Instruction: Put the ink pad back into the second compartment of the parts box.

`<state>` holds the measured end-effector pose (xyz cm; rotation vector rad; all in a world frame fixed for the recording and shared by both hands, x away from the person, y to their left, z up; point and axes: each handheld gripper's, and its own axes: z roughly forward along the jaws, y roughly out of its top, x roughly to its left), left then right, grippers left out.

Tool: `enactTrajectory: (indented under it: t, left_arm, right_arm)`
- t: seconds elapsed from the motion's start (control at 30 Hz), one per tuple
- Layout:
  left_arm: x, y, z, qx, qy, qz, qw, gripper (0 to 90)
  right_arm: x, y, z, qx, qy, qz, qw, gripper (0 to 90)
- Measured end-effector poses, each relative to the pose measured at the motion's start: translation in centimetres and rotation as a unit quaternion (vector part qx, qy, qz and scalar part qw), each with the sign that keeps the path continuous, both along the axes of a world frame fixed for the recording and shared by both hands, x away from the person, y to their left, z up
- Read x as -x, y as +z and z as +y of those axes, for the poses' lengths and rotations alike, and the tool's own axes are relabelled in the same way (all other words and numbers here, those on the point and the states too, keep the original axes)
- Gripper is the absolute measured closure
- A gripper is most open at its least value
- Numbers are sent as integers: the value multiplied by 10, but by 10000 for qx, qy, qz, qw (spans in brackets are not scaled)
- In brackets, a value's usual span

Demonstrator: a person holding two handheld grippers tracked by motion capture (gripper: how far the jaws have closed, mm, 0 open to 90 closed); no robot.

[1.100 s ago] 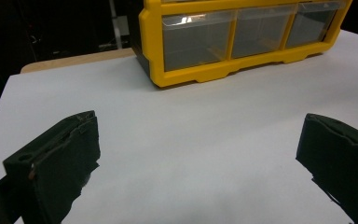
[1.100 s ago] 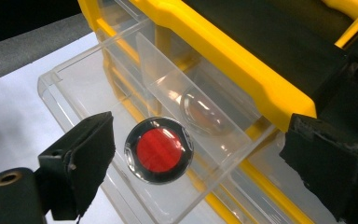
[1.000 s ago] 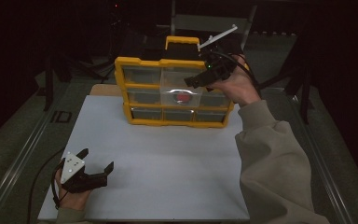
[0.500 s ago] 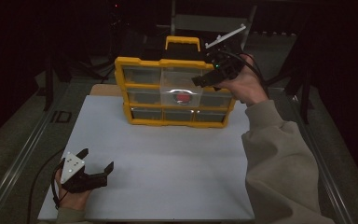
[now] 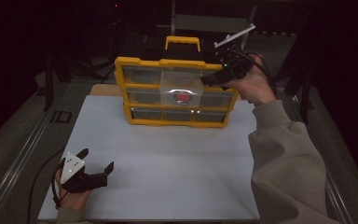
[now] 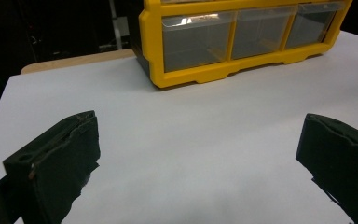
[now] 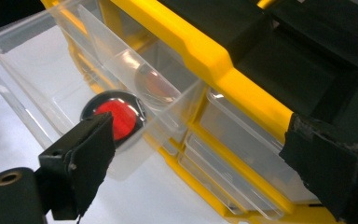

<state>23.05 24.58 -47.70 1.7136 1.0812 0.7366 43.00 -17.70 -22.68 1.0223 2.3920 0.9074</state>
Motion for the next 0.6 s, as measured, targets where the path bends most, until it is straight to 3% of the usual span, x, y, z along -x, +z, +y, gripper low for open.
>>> enactTrajectory:
  t: [0.6]
  left_arm:
    - [0, 0, 1, 16, 5, -7, 10000, 0]
  right_arm:
    - [0, -13, -20, 127, -60, 130, 9998, 91]
